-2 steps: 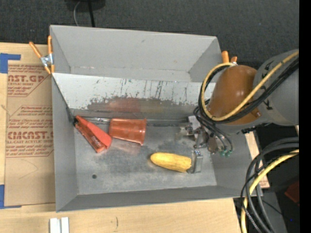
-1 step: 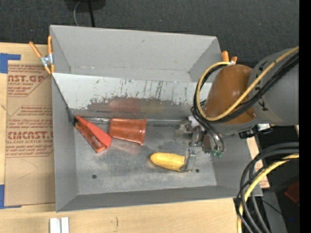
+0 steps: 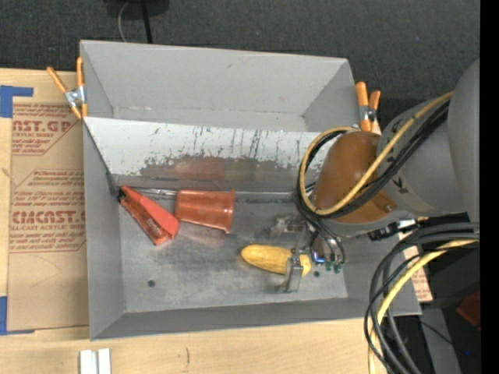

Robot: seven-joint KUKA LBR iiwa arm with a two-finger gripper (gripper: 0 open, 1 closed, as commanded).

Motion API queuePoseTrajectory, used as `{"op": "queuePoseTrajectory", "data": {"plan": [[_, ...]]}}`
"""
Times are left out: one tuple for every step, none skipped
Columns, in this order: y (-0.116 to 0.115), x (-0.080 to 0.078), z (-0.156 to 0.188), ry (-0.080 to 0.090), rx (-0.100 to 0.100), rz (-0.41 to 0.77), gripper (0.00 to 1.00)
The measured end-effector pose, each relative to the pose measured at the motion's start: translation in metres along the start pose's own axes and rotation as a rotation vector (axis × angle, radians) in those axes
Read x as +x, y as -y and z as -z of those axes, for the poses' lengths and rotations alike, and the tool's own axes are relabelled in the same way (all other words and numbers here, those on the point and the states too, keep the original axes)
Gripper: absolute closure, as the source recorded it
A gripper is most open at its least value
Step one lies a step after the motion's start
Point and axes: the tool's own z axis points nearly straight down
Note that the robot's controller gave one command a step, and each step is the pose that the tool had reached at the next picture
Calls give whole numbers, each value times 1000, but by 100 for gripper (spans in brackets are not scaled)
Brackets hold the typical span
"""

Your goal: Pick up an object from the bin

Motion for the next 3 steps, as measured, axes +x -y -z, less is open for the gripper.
{"op": "queuePoseTrajectory", "data": {"plan": [[0,6,-8,7,-2,-127,100],[0,6,-8,7,-2,-126,100],[0,7,-3,3,-2,-126,100]]}}
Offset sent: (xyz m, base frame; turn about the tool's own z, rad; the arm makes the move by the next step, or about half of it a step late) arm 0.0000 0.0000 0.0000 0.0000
